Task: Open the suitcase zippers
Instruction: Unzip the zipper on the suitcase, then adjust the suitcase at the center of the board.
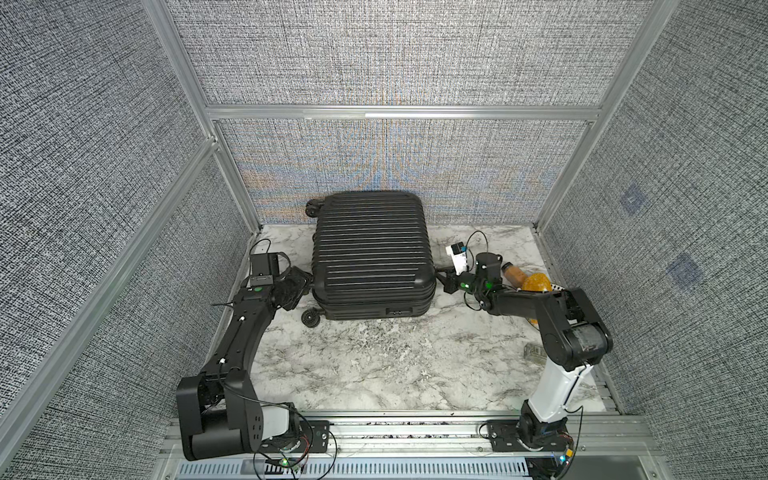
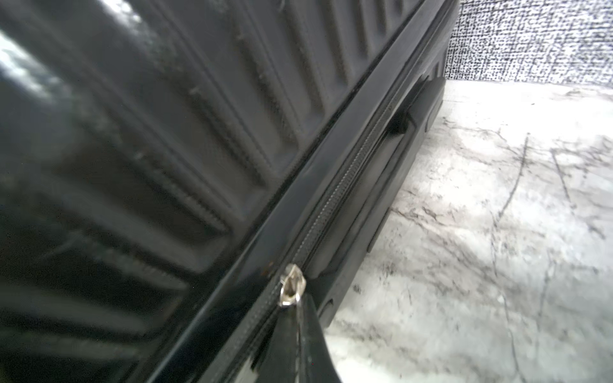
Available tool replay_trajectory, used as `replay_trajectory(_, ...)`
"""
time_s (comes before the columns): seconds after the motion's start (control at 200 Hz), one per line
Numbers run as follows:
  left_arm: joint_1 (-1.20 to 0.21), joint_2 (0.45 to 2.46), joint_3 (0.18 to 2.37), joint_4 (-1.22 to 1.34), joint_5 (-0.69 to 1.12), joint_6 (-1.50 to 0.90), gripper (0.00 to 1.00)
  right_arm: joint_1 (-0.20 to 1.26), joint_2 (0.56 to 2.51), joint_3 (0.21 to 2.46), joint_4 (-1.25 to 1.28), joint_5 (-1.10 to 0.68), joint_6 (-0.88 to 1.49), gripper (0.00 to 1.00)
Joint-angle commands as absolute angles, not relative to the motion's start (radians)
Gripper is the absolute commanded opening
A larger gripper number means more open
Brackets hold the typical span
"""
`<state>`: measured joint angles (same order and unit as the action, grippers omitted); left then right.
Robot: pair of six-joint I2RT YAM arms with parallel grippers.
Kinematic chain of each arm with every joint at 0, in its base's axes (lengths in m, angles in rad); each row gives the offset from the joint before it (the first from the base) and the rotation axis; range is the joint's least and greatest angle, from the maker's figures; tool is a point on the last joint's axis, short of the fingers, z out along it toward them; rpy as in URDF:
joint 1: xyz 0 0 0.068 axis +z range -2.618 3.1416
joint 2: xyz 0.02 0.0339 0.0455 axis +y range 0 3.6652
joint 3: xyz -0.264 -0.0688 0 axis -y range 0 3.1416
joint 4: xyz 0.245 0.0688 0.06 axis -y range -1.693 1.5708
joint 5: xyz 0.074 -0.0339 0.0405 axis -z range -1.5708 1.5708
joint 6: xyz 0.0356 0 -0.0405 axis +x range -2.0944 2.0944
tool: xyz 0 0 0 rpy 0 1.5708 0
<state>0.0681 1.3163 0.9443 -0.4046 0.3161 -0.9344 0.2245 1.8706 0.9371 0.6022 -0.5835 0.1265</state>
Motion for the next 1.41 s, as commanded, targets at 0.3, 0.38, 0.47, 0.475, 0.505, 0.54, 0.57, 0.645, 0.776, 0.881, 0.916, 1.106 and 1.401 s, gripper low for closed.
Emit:
replay_trajectory(0.3, 0.116, 1.354, 0.987, -0.473, 0.26, -0.812, 0.0, 0.229, 1.782, 0.835, 0.665, -0.52, 0.193, 0.0)
replay_trajectory(0.38, 0.127, 1.392, 1.023, -0.477, 0.26, -0.794, 0.0, 0.248, 1.699, 0.718, 0.709, -0.496, 0.224, 0.0)
replay_trajectory(0.47, 0.136, 1.459, 1.089, -0.487, 0.265, -0.768, 0.0, 0.277, 1.599, 0.605, 0.724, -0.452, 0.244, 0.0)
replay_trajectory(0.475, 0.136, 1.463, 1.093, -0.487, 0.265, -0.767, 0.0, 0.28, 1.592, 0.601, 0.724, -0.45, 0.244, 0.0)
replay_trajectory(0.505, 0.138, 1.49, 1.119, -0.49, 0.265, -0.754, 0.0, 0.291, 1.555, 0.565, 0.723, -0.44, 0.249, 0.0)
replay_trajectory(0.54, 0.138, 1.52, 1.154, -0.497, 0.264, -0.739, 0.0, 0.307, 1.511, 0.525, 0.72, -0.428, 0.255, 0.0)
replay_trajectory(0.57, 0.139, 1.548, 1.19, -0.503, 0.264, -0.723, 0.0, 0.325, 1.474, 0.493, 0.717, -0.415, 0.26, 0.0)
replay_trajectory(0.645, 0.14, 1.622, 1.272, -0.515, 0.276, -0.688, 0.0, 0.377, 1.386, 0.428, 0.696, -0.385, 0.267, 0.0)
replay_trajectory(0.776, 0.14, 1.741, 1.414, -0.524, 0.344, -0.652, 0.06, 0.493, 1.277, 0.344, 0.679, -0.328, 0.287, 0.0)
replay_trajectory(0.881, 0.139, 1.779, 1.472, -0.53, 0.357, -0.649, 0.42, 0.57, 1.244, 0.3, 0.688, -0.296, 0.313, 0.0)
replay_trajectory(0.916, 0.139, 1.777, 1.482, -0.535, 0.352, -0.645, 0.57, 0.582, 1.242, 0.29, 0.696, -0.293, 0.321, 0.0)
replay_trajectory(1.106, 0.14, 1.605, 1.394, -0.571, 0.239, -0.641, 1.0, 0.599, 1.253, 0.295, 0.693, -0.285, 0.315, 0.0)
replay_trajectory(1.401, -0.112, 1.113, 1.191, -0.606, 0.146, -0.435, 0.97, 0.606, 1.269, 0.305, 0.688, -0.29, 0.293, 0.0)
